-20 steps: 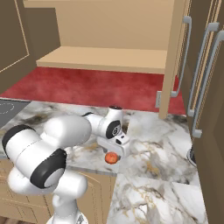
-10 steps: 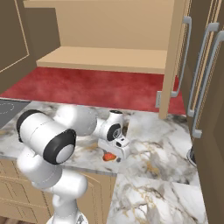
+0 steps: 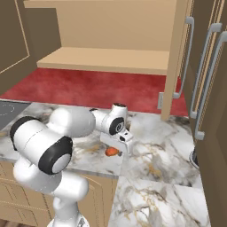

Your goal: Pick the squash from the counter and place it in the cabinet. Then close the cabinet.

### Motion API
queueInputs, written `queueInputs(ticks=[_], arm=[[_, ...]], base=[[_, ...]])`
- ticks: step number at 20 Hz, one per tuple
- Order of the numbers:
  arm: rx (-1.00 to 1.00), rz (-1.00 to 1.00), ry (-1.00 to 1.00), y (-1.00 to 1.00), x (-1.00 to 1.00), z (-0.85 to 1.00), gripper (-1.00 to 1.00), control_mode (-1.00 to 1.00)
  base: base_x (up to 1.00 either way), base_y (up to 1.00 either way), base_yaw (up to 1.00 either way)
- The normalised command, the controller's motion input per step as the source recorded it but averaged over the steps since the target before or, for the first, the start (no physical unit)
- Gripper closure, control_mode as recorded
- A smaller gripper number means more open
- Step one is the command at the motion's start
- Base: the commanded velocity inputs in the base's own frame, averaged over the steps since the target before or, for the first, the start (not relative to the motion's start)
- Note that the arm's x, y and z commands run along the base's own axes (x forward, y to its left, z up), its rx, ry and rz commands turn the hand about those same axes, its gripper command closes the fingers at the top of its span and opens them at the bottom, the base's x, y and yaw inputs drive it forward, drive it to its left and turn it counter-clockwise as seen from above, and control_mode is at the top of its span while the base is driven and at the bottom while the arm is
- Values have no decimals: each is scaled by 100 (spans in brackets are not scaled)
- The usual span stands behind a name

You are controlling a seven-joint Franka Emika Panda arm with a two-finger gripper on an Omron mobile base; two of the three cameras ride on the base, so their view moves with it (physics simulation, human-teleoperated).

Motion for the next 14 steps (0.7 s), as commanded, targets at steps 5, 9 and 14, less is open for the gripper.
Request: queueInputs(ticks=[5,9,14], arm=[[-2,0,-35,1,-46,100,100,-100],[-3,0,-15,17,-24,100,100,-100],[-3,0,-27,9,-13,100,100,-100]], base=[[0,0,0],[0,0,0],[0,0,0]])
